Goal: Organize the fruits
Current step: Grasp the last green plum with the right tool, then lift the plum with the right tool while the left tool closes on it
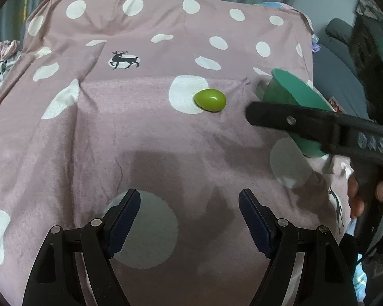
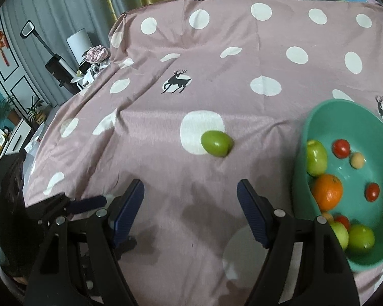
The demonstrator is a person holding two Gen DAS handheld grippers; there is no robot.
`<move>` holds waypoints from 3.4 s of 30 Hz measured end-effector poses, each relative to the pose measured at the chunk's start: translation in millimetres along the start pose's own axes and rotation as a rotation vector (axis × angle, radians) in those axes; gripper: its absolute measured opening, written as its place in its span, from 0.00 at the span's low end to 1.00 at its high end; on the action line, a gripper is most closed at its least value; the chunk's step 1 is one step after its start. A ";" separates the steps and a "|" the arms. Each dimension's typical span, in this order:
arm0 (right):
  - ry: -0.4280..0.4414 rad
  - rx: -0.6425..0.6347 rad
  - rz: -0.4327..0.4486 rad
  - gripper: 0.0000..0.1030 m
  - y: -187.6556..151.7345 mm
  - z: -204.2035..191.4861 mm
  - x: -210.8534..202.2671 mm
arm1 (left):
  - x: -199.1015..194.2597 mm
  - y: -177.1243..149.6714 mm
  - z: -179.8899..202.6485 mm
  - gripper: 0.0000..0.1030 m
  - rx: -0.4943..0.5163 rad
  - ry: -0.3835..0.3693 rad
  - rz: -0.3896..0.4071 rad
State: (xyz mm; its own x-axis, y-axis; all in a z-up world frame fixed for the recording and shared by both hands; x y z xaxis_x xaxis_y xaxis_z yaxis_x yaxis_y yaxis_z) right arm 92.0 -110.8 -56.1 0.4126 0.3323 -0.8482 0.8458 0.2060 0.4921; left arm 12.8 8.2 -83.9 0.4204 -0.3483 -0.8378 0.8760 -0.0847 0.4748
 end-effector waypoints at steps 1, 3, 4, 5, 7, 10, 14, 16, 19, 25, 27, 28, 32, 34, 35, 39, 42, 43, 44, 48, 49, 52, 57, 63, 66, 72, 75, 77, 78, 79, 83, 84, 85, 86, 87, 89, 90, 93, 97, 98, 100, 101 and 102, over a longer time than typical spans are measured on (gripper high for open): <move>0.005 0.005 -0.004 0.74 3.3 0.4 2.9 | 0.2 1.0 -0.9 0.77 -0.001 -0.001 0.000; 0.012 0.025 -0.010 0.74 9.5 3.2 8.6 | 0.4 1.9 -3.4 0.77 -0.005 -0.004 0.002; 0.017 0.037 -0.011 0.74 13.0 4.8 11.7 | 0.8 2.5 -4.8 0.77 -0.007 -0.003 0.001; 0.019 0.046 -0.012 0.74 15.6 6.3 14.1 | 1.2 2.9 -6.8 0.77 -0.010 -0.002 0.001; 0.010 0.064 -0.020 0.73 22.0 10.4 21.9 | 2.1 3.6 -9.8 0.77 -0.016 -0.002 -0.001; 0.018 0.081 -0.038 0.72 30.1 14.6 33.0 | 2.6 5.2 -12.9 0.77 -0.022 -0.008 -0.003; -0.001 0.080 -0.056 0.71 40.1 16.0 48.3 | 0.6 8.6 -15.4 0.77 -0.023 -0.010 0.003; -0.004 0.080 -0.078 0.68 43.5 17.1 58.0 | -0.1 11.0 -17.0 0.77 -0.024 -0.013 0.006; -0.025 0.068 -0.106 0.65 46.7 18.3 71.3 | -0.3 13.9 -18.9 0.77 -0.030 -0.014 0.009; -0.064 0.072 -0.157 0.50 50.1 27.7 90.7 | 0.9 20.2 -22.9 0.77 -0.039 -0.005 0.011; -0.066 0.076 -0.131 0.45 53.3 28.7 89.5 | 1.7 20.4 -23.1 0.77 -0.041 -0.006 0.009; -0.056 0.083 -0.121 0.45 54.8 29.3 89.0 | 1.8 19.7 -22.6 0.77 -0.039 -0.003 0.006; -0.058 0.054 -0.121 0.44 53.2 25.4 87.6 | 4.0 20.7 -22.9 0.77 -0.042 0.002 0.000; -0.004 0.049 -0.138 0.44 47.0 19.6 84.4 | 4.7 21.9 -23.1 0.77 -0.045 -0.004 0.000; 0.035 0.050 -0.144 0.44 42.3 16.0 81.1 | 4.8 22.1 -22.3 0.77 -0.042 -0.009 0.000; 0.180 0.037 -0.198 0.44 9.4 -4.1 65.2 | 8.5 17.4 -10.0 0.77 0.012 -0.044 -0.024; 0.225 0.015 -0.247 0.44 -17.6 -14.0 55.0 | 14.0 10.6 3.1 0.77 0.062 -0.098 -0.059; 0.241 0.017 -0.258 0.44 -24.4 -15.2 51.3 | 15.6 8.2 7.3 0.77 0.080 -0.107 -0.070; 0.256 0.023 -0.264 0.45 -30.0 -16.0 48.7 | 17.5 5.5 12.0 0.77 0.100 -0.115 -0.081; 0.283 0.032 -0.276 0.45 -42.8 -16.3 39.2 | 22.4 -0.8 27.3 0.77 0.155 -0.158 -0.105; 0.284 0.033 -0.277 0.45 -45.4 -17.8 38.4 | 22.9 -0.6 29.5 0.77 0.158 -0.169 -0.106; 0.293 0.021 -0.275 0.45 -51.0 -22.4 35.3 | 23.4 -0.3 32.4 0.73 0.150 -0.203 -0.105; 0.300 0.036 -0.271 0.46 -55.8 -19.3 36.1 | 23.2 -4.5 37.8 0.58 0.175 -0.195 -0.099; 0.318 0.030 -0.271 0.47 -56.2 -15.7 34.5 | 27.0 -2.4 38.9 0.44 0.182 -0.211 -0.098; 0.322 0.010 -0.276 0.45 -55.5 -18.9 36.3 | 26.9 -3.3 40.5 0.44 0.194 -0.210 -0.094; 0.357 0.041 -0.293 0.44 -58.5 -13.0 36.2 | 23.2 -7.3 42.4 0.43 0.208 -0.207 -0.099; 0.358 0.030 -0.297 0.44 -60.5 -13.9 35.6 | 22.7 -10.0 44.4 0.43 0.223 -0.192 -0.095; 0.358 0.019 -0.308 0.45 -61.3 -16.0 35.3 | 22.2 -10.9 44.7 0.43 0.229 -0.182 -0.096; 0.358 0.013 -0.311 0.45 -61.1 -16.6 35.4 | 21.9 -11.4 44.7 0.43 0.231 -0.179 -0.097; 0.353 0.003 -0.312 0.43 -61.2 -17.7 35.5 | 22.0 -11.5 44.6 0.43 0.233 -0.176 -0.098; 0.346 -0.030 -0.294 0.43 -62.4 -17.9 35.8 | 24.6 -10.3 48.0 0.43 0.252 -0.143 -0.101; 0.348 -0.026 -0.288 0.43 -62.5 -16.8 35.8 | 24.7 -10.2 48.2 0.43 0.249 -0.140 -0.100; 0.351 -0.016 -0.282 0.42 -62.7 -15.3 35.6 | 25.0 -9.9 48.4 0.43 0.244 -0.139 -0.099; 0.352 -0.009 -0.276 0.42 -63.0 -14.5 35.0 | 24.5 -10.2 48.5 0.43 0.240 -0.139 -0.099; 0.352 -0.007 -0.269 0.42 -64.0 -14.1 33.4 | 24.1 -10.4 49.5 0.43 0.243 -0.135 -0.099; 0.357 -0.003 -0.258 0.43 -65.1 -14.3 29.9 | 20.7 -12.1 52.6 0.43 0.253 -0.126 -0.092; 0.357 -0.002 -0.255 0.43 -65.0 -14.4 28.6 | 18.7 -12.6 54.1 0.43 0.258 -0.124 -0.090; 0.356 -0.002 -0.232 0.43 -64.4 -13.8 20.8 | 12.4 -11.7 58.3 0.43 0.268 -0.116 -0.076; 0.347 -0.013 -0.202 0.43 -62.9 -16.6 9.9 | 4.6 -9.5 64.3 0.43 0.285 -0.094 -0.062; 0.346 -0.014 -0.195 0.43 -62.7 -17.1 7.5 | 2.4 -8.5 65.3 0.43 0.288 -0.092 -0.057; 0.347 -0.017 -0.177 0.43 -61.2 -17.3 1.3 | -3.3 -6.4 68.2 0.43 0.295 -0.086 -0.041; 0.347 -0.018 -0.169 0.43 -60.2 -17.6 -1.6 | -5.3 -5.3 69.7 0.43 0.299 -0.084 -0.035; 0.346 -0.021 -0.159 0.43 -58.4 -18.4 -5.2 | -8.4 -4.0 71.5 0.43 0.306 -0.080 -0.028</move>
State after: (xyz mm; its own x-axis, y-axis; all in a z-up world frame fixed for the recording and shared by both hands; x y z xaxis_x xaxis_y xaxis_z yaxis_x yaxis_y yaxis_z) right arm 34.2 -107.7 -76.8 0.1355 0.5849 -0.7997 0.8813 0.2976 0.3670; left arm -11.1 -55.2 -59.5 0.3671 -0.4129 -0.8335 0.7701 -0.3677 0.5213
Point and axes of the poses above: each gripper's, at about its wrist camera, not at the fingertips, and x roughly the way its jaws point, z to its right, y to its top, the point moved 4 cm from there along x, roughly the way its jaws point, and after that the axes turned 7 degrees about -z, right-handed, at the moved point
